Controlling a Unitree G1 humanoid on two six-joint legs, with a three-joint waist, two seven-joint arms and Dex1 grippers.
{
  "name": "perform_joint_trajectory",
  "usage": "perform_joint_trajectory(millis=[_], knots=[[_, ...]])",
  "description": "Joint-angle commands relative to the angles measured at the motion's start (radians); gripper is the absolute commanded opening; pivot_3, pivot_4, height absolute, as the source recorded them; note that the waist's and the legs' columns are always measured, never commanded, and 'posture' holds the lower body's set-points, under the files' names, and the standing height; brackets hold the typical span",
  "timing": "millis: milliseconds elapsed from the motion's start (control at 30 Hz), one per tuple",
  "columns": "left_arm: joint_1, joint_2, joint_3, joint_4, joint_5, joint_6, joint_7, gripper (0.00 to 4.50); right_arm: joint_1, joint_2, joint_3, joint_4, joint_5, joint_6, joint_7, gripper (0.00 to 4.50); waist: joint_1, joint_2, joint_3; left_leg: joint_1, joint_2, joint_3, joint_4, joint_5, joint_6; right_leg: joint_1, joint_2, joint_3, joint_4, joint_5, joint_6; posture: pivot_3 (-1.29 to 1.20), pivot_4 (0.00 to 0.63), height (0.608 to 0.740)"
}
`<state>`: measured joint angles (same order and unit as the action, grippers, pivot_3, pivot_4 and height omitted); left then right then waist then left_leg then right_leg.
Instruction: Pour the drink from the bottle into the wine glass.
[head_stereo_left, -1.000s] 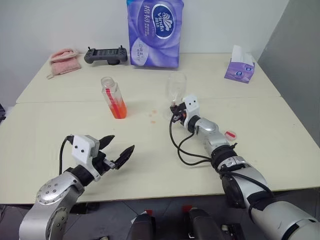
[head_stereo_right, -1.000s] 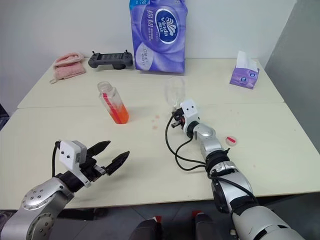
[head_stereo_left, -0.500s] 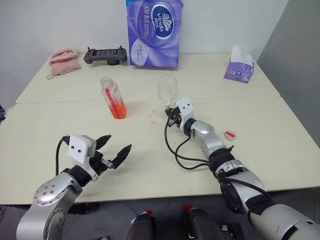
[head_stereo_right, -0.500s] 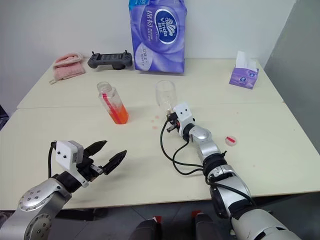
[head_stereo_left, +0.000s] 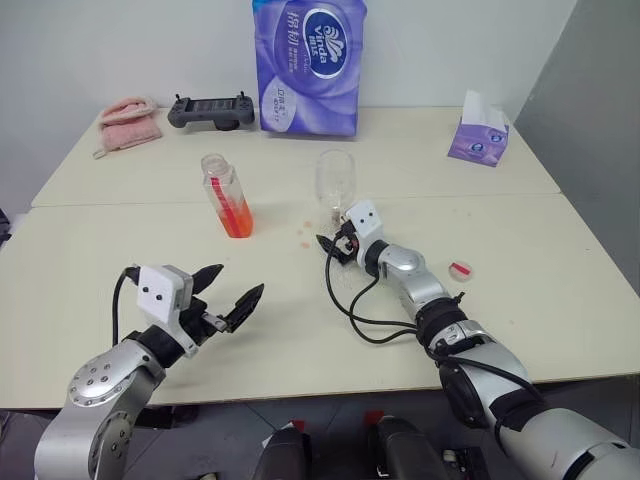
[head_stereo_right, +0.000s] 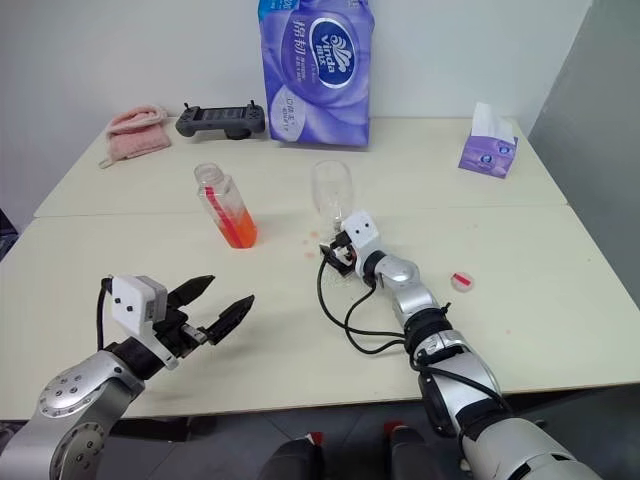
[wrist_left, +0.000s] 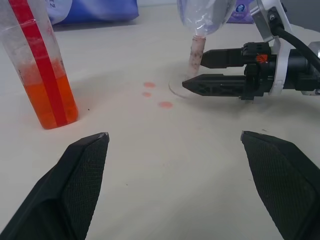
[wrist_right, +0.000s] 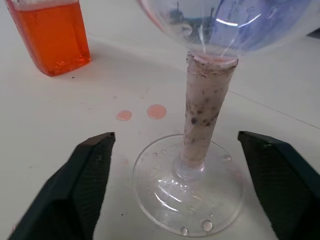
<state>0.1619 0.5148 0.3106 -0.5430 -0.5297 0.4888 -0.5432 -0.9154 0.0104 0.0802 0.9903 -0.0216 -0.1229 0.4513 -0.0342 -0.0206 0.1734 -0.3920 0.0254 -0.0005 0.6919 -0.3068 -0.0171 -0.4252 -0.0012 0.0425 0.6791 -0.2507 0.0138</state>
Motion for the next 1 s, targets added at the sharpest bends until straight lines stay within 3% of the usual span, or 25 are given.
perform_joint_trajectory(millis=[33,233,367,633,800,1000], knots=[[-0.013,0.002,-0.002,-0.006,0.002,-0.031,-0.007,4.5,-0.002,-0.016,-0.001,-0.034,-0.003,-0.007,0.005,4.49,0.0,0.0,0.0,0.0,0.0,0.0,0.0,0.0,0.0,0.0,0.0,0.0,0.0,0.0,0.0,0.0,0.15,0.74],[-0.058,-0.015,0.003,0.081,0.044,-0.075,0.031,4.5,0.122,-0.124,-0.003,-0.292,0.018,0.099,0.08,4.49,0.006,0.0,0.0,0.0,0.0,-0.001,0.0,0.0,0.0,0.001,0.0,0.0,-0.001,0.0,0.0,0.0,0.15,0.74],[-0.104,-0.032,0.014,0.135,0.072,-0.105,0.073,4.5,0.279,-0.234,-0.001,-0.7,0.065,0.322,0.162,4.49,0.007,0.0,0.0,-0.001,0.0,-0.002,0.0,0.0,0.0,0.001,-0.001,0.0,-0.001,0.0,0.0,0.0,0.15,0.74],[-0.183,-0.061,-0.012,0.23,0.181,-0.157,0.167,4.5,0.465,-0.431,-0.069,-1.355,0.384,0.753,0.339,4.49,0.004,0.0,0.0,0.0,0.001,-0.003,0.0,0.0,0.001,0.001,0.002,-0.001,-0.001,0.0,0.0,0.0,0.15,0.74],[-0.27,-0.088,-0.026,0.32,0.243,-0.206,0.232,4.5,0.475,-0.524,-0.148,-1.558,0.609,0.937,0.364,4.49,0.011,-0.003,0.0,0.0,-0.001,-0.005,0.001,0.0,0.001,0.003,0.001,-0.002,-0.001,0.0,0.0,0.0,0.15,0.74],[-0.373,-0.113,-0.045,0.419,0.278,-0.246,0.258,4.5,0.429,-0.51,-0.205,-1.64,0.802,1.064,0.254,4.49,0.009,-0.004,0.0,-0.001,-0.001,-0.007,0.001,0.0,0.001,0.004,0.001,-0.003,-0.002,0.0,0.0,0.0,0.15,0.74]])
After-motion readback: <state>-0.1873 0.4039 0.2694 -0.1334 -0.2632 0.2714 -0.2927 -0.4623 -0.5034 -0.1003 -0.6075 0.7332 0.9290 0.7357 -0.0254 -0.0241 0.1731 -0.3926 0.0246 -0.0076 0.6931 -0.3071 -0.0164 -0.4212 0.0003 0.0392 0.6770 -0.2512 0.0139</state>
